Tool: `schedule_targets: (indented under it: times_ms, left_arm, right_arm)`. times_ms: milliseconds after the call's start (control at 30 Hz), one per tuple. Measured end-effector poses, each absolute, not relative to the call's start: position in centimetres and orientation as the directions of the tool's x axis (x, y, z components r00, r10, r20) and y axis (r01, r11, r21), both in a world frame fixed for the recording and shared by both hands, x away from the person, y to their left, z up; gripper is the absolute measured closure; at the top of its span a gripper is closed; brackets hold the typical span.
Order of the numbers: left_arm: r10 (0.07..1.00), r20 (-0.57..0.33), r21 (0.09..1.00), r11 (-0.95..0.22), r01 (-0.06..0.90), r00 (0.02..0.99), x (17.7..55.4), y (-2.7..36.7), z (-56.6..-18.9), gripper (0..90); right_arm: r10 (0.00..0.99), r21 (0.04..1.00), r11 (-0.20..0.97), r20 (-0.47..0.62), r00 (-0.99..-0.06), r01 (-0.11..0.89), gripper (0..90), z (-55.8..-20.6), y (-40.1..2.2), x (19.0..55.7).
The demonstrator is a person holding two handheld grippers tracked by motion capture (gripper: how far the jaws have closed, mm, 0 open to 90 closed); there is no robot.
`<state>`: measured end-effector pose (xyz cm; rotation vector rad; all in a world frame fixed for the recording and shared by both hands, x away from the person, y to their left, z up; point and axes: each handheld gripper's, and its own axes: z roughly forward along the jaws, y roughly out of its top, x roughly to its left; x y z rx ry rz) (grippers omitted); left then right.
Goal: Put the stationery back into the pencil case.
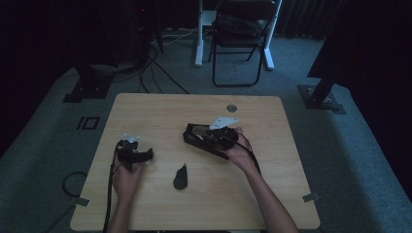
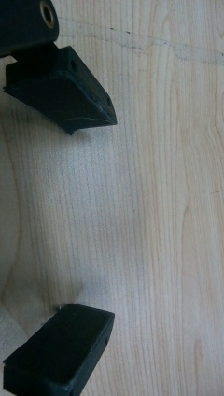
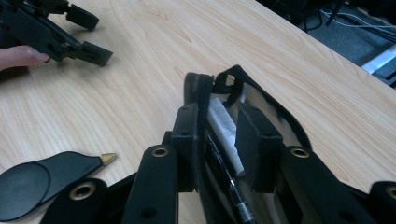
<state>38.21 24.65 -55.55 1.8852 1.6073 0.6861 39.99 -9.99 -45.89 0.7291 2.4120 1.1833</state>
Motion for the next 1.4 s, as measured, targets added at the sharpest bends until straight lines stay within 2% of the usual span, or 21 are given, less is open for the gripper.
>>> schedule_targets:
  times_ms: [667, 1400]
  left_arm:
    - [0.989, 0.022, 0.704, -0.120, 0.700, 0.148, 38.2, 24.6, -55.6, 7.2]
    - [0.989, 0.022, 0.704, -0.120, 0.700, 0.148, 38.2, 24.6, -55.6, 7.2]
  right_arm:
    - [0.542, 0.801, 0.541, -0.099, -0.835, 0.256, 64.6, -46.6, -7.6, 37.6]
    - [0.518, 0.787, 0.558, -0.082, -0.851, 0.264, 60.9, -48.2, -5.2, 36.0]
